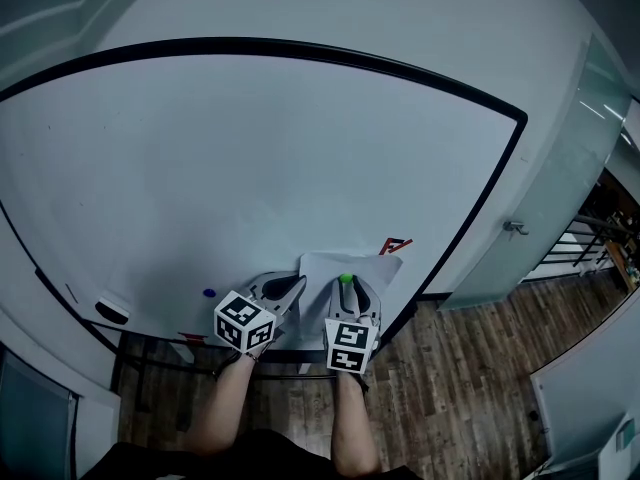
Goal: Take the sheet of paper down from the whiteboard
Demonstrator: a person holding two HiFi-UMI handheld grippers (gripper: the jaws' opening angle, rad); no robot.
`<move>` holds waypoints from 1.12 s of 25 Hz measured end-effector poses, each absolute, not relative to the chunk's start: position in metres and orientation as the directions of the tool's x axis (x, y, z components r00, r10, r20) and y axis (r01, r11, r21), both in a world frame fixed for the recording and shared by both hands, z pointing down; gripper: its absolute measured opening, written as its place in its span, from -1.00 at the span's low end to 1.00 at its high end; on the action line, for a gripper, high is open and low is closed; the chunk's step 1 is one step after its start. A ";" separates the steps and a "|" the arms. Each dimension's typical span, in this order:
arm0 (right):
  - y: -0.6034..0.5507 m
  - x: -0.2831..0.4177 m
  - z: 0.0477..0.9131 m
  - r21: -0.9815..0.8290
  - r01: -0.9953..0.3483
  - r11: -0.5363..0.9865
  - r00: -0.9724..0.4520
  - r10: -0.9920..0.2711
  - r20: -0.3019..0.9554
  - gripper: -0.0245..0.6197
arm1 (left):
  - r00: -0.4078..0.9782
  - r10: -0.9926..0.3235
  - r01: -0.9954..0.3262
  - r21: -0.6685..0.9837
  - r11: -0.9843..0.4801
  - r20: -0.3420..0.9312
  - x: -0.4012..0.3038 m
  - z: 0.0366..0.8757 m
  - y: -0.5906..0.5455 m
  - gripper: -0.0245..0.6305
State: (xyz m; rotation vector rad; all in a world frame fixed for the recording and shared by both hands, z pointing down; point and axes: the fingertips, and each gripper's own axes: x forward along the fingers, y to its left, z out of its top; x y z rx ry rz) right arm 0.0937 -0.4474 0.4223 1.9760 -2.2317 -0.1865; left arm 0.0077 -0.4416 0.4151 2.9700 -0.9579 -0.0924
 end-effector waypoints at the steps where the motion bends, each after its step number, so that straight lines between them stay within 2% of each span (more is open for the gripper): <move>1: -0.447 0.094 0.422 0.193 -0.974 0.123 -0.119 -0.992 0.033 -0.51 | 0.810 -0.584 -0.583 0.034 -0.812 -0.052 0.008 0.414 -0.442 -0.86; 28: -0.446 0.096 0.421 0.192 -0.971 0.143 -0.137 -0.990 0.045 -0.52 | 0.792 -0.610 -0.607 0.065 -0.792 -0.037 0.003 0.421 -0.438 -0.86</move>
